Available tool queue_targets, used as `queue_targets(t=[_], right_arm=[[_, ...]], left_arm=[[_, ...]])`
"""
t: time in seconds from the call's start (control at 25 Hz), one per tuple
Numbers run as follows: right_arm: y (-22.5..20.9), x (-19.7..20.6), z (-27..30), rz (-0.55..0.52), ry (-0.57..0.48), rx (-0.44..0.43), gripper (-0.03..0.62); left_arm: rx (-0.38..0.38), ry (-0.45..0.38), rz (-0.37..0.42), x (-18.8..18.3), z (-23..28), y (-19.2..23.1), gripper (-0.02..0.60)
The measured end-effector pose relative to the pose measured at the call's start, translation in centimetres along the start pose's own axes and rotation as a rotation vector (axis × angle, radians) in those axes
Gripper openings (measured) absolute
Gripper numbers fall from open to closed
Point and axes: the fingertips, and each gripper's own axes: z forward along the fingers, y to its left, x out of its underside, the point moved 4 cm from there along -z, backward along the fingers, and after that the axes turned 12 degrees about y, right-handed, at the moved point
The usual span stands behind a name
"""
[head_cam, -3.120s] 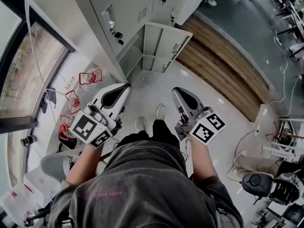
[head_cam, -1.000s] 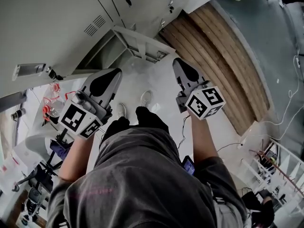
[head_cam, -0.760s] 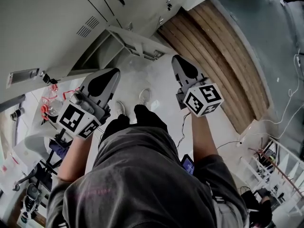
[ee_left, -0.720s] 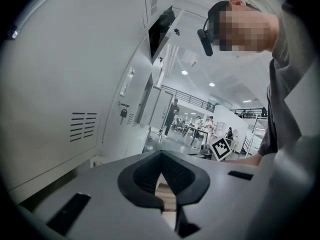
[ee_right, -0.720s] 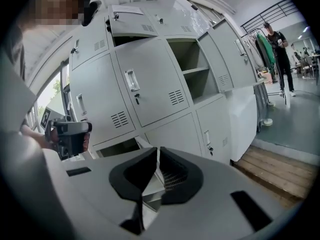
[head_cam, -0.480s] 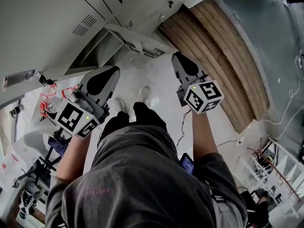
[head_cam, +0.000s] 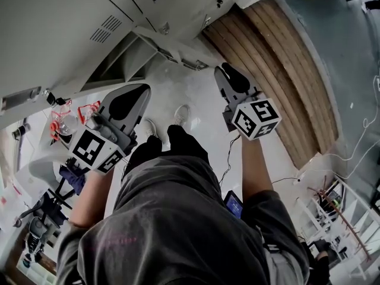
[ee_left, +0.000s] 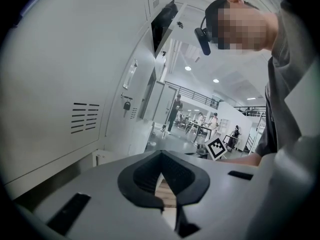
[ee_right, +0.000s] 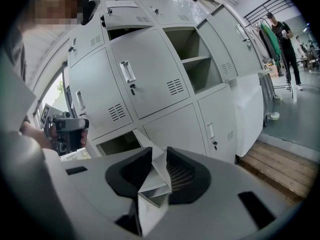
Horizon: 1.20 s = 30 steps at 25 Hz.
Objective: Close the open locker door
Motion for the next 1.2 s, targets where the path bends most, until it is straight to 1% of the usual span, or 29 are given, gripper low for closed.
queue_targets(t=[0.24, 0.76, 1.2], right_arm=[[0.1, -0.4, 0.8, -0.015, 0.008, -0.027, 0.095], [0.3, 0.0, 0.8, 0.019, 0.001, -0.040, 0.106], [2.5, 1.4, 0.5, 0.020, 0.012, -0.021, 0.106]], left_arm=[[-0.020, 0.002, -0.011, 0.3, -0.3, 0.2, 0.011], [-0.042, -0.006, -0.027, 1.1, -1.4, 0.5, 0.011], [-0.050, -0.031, -0.044, 2.9, -4.3, 0.8, 0.011]])
